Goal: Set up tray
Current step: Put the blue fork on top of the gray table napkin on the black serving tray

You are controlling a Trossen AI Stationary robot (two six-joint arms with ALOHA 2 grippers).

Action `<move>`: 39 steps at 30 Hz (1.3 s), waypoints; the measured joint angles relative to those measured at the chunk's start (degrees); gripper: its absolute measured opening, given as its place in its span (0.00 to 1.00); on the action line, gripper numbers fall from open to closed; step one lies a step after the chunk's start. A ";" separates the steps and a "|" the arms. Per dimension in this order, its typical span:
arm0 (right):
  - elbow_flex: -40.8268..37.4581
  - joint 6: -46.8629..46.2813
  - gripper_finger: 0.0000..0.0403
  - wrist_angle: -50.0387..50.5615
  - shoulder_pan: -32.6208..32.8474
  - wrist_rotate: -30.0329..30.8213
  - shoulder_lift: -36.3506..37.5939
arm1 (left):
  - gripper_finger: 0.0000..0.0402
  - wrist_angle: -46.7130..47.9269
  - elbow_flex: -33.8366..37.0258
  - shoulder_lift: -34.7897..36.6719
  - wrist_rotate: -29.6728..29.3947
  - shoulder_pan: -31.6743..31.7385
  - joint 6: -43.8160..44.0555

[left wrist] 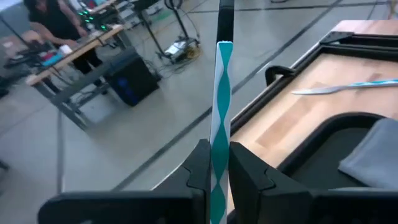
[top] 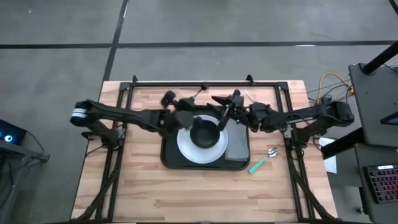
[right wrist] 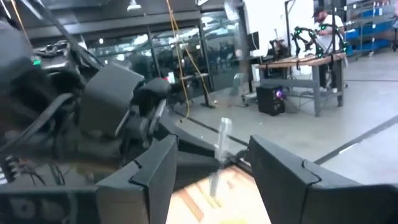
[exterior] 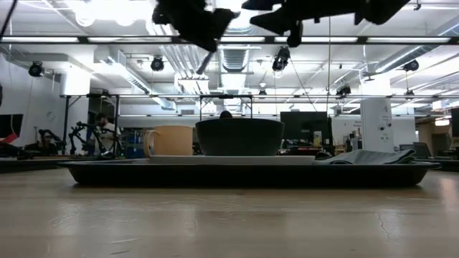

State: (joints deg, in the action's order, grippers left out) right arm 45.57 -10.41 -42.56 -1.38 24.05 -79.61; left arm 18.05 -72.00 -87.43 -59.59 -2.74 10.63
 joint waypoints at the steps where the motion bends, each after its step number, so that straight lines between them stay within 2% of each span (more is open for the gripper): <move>1: 0.07 0.42 0.46 -0.80 -0.14 -0.07 -0.90 | 0.04 0.06 -1.44 -1.70 -0.78 0.00 -0.30; 6: -0.10 3.37 0.46 -0.70 -0.20 -0.02 -1.74 | 0.04 0.46 -5.95 -6.74 -1.25 0.03 -1.18; 15: -1.02 5.93 0.46 1.58 -0.35 -0.02 0.73 | 0.04 0.55 -4.21 -5.47 -1.25 -0.73 1.03; 27: -1.02 8.06 0.46 3.19 -1.03 -0.02 -0.03 | 0.04 -1.54 -4.48 -5.42 -0.33 -5.61 0.42; 33: -1.02 7.34 0.46 2.96 -1.16 -0.10 -0.01 | 0.04 -2.20 -4.59 -5.82 -0.18 -5.37 0.40; 36: -1.02 7.17 0.46 2.81 -1.15 -0.54 -0.03 | 0.04 -3.28 -4.49 -5.86 1.78 -5.01 0.40; 39: -1.02 7.22 0.46 2.94 -1.17 -2.77 -0.03 | 0.04 -4.54 -4.26 -5.86 2.25 -4.70 -0.64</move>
State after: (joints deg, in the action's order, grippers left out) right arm 44.56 -3.19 -39.62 -2.55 21.28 -79.64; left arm 13.52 -76.27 -93.30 -57.35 -7.44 9.99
